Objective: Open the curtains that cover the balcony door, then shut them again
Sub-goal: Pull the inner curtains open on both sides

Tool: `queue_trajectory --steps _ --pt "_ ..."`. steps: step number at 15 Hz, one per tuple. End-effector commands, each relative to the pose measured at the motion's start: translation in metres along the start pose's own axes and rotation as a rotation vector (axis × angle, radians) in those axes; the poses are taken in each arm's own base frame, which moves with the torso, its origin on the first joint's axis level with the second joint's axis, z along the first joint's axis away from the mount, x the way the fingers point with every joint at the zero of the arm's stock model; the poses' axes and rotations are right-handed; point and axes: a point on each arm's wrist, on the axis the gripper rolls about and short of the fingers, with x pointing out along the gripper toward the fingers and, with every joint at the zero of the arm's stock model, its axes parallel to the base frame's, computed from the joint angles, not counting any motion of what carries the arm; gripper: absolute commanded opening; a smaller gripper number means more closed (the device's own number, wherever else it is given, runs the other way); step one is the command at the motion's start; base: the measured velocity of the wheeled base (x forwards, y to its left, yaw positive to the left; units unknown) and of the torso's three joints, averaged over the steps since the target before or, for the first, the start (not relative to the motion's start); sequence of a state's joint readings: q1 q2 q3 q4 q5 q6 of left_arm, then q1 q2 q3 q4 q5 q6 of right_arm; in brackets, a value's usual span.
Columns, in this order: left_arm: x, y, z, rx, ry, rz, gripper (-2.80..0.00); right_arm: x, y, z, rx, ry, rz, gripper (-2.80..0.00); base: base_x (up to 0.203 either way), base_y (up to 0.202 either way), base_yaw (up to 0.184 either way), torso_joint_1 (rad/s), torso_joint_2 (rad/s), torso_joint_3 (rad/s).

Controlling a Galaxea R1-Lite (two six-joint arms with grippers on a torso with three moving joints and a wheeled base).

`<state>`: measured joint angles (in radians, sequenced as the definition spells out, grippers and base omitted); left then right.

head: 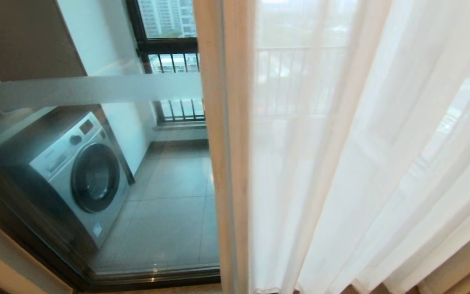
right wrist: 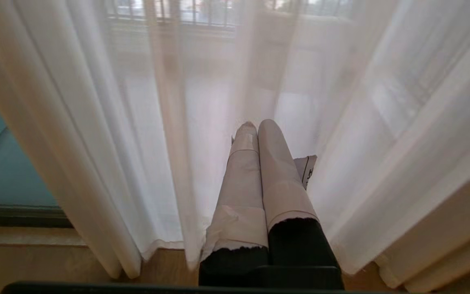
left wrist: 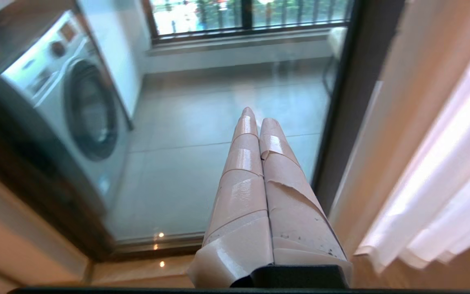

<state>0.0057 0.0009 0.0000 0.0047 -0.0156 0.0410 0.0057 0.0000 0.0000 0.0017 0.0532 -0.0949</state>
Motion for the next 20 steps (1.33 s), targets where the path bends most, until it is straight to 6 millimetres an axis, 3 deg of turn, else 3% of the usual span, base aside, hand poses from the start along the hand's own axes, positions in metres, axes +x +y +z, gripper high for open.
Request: queue_trajectory --steps 1,11,20 --pt "0.0000 0.0000 0.0000 0.000 0.000 0.001 -2.80 0.0000 0.0000 0.0000 -0.002 0.000 0.001 -2.80 -0.001 -0.106 -0.082 0.000 0.00 0.005" --pt "0.0000 0.0000 0.0000 0.001 0.000 0.001 -2.80 0.0000 0.0000 0.0000 -0.013 0.000 0.001 -2.80 0.000 -0.005 -0.005 0.000 0.00 0.000" --pt "-0.0001 0.0000 0.0000 0.002 -0.001 0.001 -2.80 -0.0005 -0.0002 0.0037 -0.125 -0.027 0.002 -2.80 0.000 0.000 0.000 0.000 0.00 0.000"
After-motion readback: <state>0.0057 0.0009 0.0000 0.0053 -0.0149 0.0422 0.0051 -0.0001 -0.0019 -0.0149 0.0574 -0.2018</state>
